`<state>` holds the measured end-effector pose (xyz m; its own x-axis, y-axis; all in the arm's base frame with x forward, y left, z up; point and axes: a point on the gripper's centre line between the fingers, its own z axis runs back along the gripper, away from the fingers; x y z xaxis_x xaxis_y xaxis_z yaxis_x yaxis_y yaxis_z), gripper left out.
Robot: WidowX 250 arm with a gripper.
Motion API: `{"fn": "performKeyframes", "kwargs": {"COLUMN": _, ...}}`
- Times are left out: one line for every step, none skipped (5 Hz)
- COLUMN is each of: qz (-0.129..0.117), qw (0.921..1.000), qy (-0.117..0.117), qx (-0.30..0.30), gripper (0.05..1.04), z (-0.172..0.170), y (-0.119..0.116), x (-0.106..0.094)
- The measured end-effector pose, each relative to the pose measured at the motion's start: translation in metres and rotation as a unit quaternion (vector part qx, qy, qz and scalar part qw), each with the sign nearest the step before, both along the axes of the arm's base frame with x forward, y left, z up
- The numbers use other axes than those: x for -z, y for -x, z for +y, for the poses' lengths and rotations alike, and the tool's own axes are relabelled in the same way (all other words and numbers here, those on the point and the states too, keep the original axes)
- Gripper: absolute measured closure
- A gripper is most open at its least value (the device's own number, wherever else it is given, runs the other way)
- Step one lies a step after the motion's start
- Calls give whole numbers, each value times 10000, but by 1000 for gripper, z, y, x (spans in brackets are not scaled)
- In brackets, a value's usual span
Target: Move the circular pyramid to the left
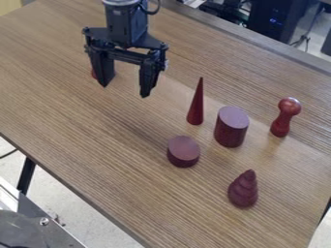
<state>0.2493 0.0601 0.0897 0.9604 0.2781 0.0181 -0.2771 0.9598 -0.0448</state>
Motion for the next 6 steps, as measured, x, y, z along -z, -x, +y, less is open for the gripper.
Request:
{"fn": "performKeyframes", "kwargs": {"qz": 133, "qw": 9999, "qy": 36, "qx": 8, "gripper": 87, "z": -1, "y": 3, "x": 6}}
{"fn": "performKeyframes", "kwargs": {"qz": 78, "qw": 9995, "qy": 176, "qx": 234, "gripper": 87, "z": -5, "y": -4, "x": -6}}
{"fn": "performKeyframes", "kwargs": {"qz": 0, "qw": 9989, "qy": 90, "qx": 457, "gripper": 87, "z": -8, "y": -16, "x": -25}}
{"fn": "performKeyframes", "kwargs": {"qz": -86, "qw": 9973, "qy": -66, "qx": 730, "gripper": 87, "z": -23, "y": -28, "x": -40}}
{"fn": "performKeyframes", "kwargs": {"qz": -189, "qw": 9935, "qy": -264, "qx": 1091, "gripper": 87, "z": -39, "y": -37, "x": -50}}
{"fn": "performKeyframes", "kwargs": {"qz": -216, "qw": 9899, "qy": -186, "qx": 1389, "gripper": 87, "z": -60, "y": -38, "x": -51}}
